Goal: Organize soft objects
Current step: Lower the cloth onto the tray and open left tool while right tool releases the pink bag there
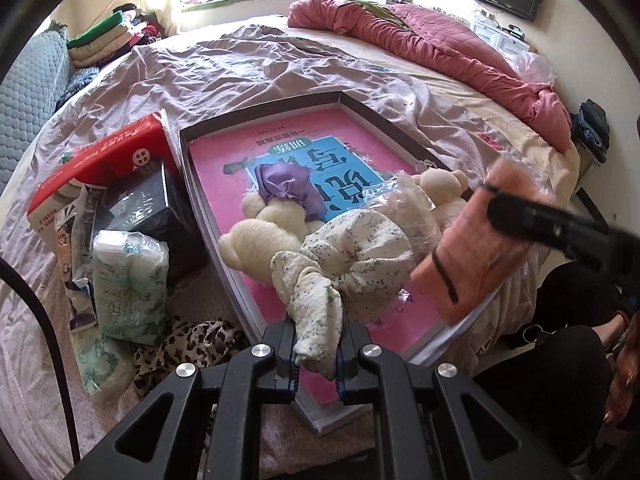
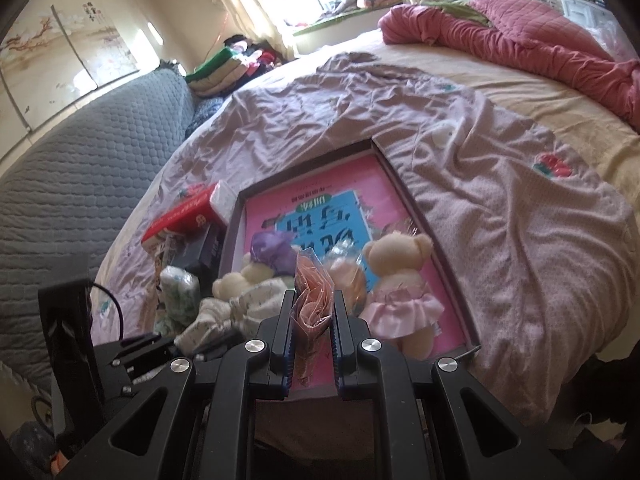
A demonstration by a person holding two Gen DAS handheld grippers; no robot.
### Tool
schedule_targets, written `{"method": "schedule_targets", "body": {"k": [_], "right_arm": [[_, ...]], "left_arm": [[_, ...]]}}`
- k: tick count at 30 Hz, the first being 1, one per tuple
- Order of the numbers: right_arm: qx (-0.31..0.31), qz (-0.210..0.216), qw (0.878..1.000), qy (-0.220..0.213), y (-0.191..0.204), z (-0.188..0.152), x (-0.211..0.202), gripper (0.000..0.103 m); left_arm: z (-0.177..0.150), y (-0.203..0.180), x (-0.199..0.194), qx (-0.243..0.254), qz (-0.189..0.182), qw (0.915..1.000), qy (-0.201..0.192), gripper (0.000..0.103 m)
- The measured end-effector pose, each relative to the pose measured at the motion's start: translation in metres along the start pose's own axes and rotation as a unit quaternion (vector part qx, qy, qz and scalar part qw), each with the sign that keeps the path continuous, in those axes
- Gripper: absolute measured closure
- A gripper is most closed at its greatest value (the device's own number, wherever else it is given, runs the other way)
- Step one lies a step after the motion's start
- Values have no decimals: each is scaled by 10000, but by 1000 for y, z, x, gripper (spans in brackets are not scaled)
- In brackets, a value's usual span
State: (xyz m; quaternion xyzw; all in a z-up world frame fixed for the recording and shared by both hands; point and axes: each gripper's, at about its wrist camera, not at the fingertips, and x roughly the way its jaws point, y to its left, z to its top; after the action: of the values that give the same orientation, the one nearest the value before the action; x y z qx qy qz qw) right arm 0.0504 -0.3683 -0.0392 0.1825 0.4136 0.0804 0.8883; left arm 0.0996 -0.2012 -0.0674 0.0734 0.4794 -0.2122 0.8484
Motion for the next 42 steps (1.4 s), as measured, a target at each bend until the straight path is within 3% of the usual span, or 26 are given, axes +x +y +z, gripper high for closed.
{"method": "schedule_targets", "body": {"k": [16, 28, 33, 42], "right_arm": [[113, -85, 9996, 230, -11, -7, 33, 86], [-103, -486, 9986, 157, -13, -8, 32, 76], [-112, -646, 9977, 162, -15, -9, 32, 66], [-224, -818, 9964, 72, -12, -7, 27, 64]], "left_arm": [[-12, -2, -5, 148, -114, 9998, 45, 90], [-15, -2, -2, 134, -191, 9997, 35, 88], [-15, -4, -3, 161, -211, 9996, 8, 88], [-18, -2, -6, 149, -259, 9996, 6, 79]]}}
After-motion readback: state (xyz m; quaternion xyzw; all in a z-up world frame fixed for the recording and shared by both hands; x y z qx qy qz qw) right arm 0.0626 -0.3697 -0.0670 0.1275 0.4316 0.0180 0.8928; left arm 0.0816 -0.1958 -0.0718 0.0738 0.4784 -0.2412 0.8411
